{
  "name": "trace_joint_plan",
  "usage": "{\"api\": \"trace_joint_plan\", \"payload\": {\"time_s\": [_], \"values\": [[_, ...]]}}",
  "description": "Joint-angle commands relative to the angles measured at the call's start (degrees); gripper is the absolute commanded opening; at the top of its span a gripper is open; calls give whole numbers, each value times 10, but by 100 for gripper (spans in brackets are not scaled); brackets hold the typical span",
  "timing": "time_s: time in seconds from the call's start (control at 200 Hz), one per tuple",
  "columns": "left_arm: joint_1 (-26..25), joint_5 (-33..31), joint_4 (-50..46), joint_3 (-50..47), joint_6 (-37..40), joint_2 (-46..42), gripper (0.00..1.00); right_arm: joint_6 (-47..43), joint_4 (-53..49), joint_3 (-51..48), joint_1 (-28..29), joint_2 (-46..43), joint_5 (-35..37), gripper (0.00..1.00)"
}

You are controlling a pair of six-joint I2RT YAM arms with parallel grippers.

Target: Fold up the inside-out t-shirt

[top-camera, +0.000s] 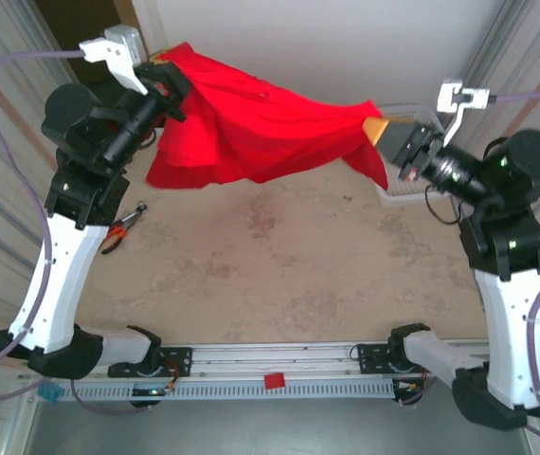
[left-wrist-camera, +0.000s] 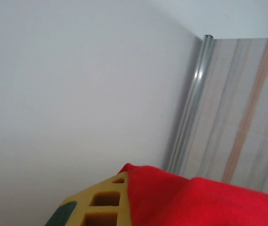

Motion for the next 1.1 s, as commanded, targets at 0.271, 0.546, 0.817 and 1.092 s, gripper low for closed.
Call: {"api": "trace_joint_plan", "payload": {"time_s": [0.271,0.546,0.817,1.092], "values": [[71,7,-83,195,7,245,0,-4,63,-219,188,-9,174,0],[43,71,-118,474,-53,576,0,17,45,-329,8,-9,211,0],[35,106,-62,395,-92,605,62,-18,61,-406,-79,100,179,0],[38,27,-119,12,-44,303,70,-95,-35,-376,-64,87,205,70]]}}
